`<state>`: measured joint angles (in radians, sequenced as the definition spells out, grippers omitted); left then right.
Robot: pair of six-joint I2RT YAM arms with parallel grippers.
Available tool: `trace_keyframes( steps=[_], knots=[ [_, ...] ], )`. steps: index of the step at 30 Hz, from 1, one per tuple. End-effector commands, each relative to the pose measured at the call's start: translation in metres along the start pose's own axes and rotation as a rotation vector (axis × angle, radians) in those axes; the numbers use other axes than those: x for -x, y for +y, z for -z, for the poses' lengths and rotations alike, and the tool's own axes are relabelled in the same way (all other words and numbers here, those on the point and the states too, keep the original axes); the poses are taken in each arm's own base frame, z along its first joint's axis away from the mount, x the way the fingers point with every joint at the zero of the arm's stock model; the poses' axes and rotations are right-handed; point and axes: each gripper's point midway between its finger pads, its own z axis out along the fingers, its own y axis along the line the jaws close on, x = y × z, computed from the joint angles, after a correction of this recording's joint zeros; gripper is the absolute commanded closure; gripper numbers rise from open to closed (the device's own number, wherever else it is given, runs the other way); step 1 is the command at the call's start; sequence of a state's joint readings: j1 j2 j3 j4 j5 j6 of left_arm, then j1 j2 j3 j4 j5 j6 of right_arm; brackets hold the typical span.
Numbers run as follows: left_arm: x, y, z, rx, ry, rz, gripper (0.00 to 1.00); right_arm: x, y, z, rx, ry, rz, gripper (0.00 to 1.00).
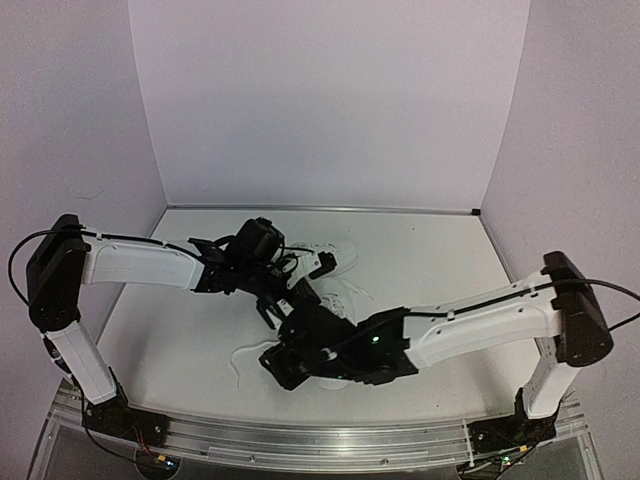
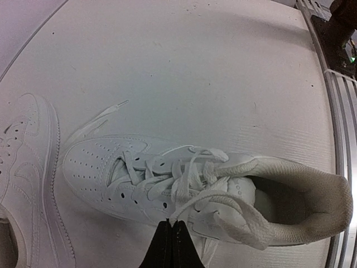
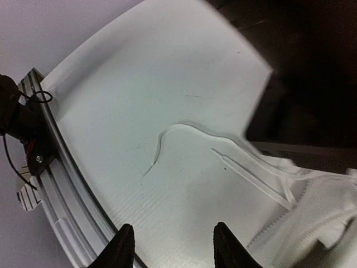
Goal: Tie the shoes
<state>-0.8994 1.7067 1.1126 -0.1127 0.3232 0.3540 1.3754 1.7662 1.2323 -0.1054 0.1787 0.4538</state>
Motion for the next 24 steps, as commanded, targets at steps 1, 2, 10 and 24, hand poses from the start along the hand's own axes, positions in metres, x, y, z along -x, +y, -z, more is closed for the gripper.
trace_keyframes(
  steps=[1, 2, 10, 24],
  knots=[
    [0.026, 0.009, 0.008, -0.04, -0.079, 0.043, 1.0, 0.027, 0.025, -0.033, -0.057, -0.135, 0.031, 0.55],
    [0.026, 0.01, 0.008, -0.043, -0.081, 0.046, 1.0, 0.022, 0.03, -0.043, -0.057, -0.133, 0.036, 0.55],
    [0.02, 0.014, 0.004, -0.056, -0.07, 0.05, 1.0, 0.0, 0.046, -0.09, -0.069, -0.11, 0.021, 0.51],
    [0.017, 0.014, 0.005, -0.049, -0.065, 0.044, 1.0, -0.034, 0.049, -0.134, -0.129, -0.041, 0.034, 0.54]
  ],
)
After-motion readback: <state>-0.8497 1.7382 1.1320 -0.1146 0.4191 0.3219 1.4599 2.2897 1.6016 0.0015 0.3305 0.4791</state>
